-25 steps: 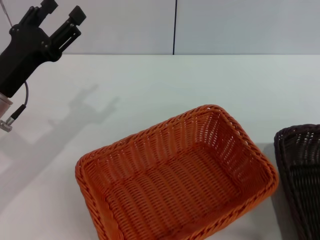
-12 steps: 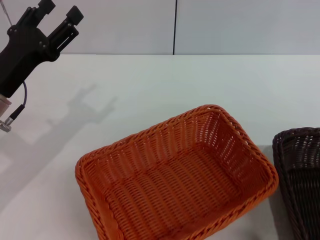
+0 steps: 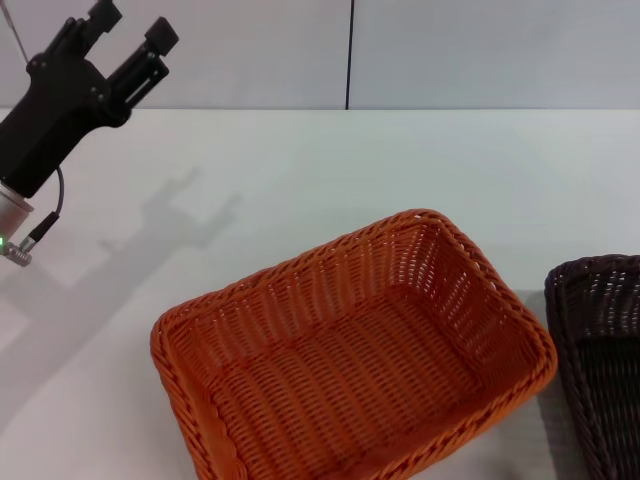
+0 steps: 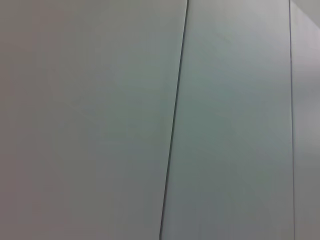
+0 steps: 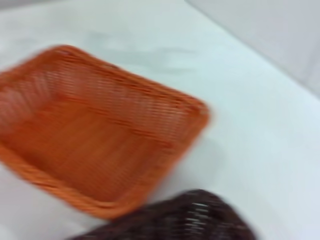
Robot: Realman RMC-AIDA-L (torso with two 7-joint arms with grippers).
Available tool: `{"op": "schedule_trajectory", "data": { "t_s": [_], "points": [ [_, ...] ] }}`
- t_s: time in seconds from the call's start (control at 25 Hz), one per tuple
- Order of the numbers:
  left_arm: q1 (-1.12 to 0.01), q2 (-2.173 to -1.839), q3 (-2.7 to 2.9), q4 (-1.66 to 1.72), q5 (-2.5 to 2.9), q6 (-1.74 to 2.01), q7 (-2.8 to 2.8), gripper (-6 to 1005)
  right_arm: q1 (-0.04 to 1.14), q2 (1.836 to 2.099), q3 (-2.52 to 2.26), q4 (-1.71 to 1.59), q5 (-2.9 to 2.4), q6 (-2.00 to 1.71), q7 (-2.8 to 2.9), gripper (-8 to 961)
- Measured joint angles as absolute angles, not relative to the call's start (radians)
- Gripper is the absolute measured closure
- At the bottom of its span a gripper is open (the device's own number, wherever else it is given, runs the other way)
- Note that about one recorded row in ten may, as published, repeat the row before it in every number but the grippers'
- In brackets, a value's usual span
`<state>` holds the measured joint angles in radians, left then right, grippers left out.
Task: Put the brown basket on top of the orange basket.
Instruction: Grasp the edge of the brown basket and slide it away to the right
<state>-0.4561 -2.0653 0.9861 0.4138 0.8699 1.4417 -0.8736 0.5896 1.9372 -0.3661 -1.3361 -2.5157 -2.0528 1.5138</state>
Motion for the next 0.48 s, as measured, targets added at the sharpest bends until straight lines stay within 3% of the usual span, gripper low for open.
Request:
{"op": "schedule_trajectory", "data": {
  "t_s": [0.48],
  "points": [
    [-0.457, -2.068, 0.981, 0.373, 0.867, 1.443, -0.869, 185, 0.704, 1.887, -0.488, -1.203, -2.71, -1.854, 1.511, 219]
  ]
}}
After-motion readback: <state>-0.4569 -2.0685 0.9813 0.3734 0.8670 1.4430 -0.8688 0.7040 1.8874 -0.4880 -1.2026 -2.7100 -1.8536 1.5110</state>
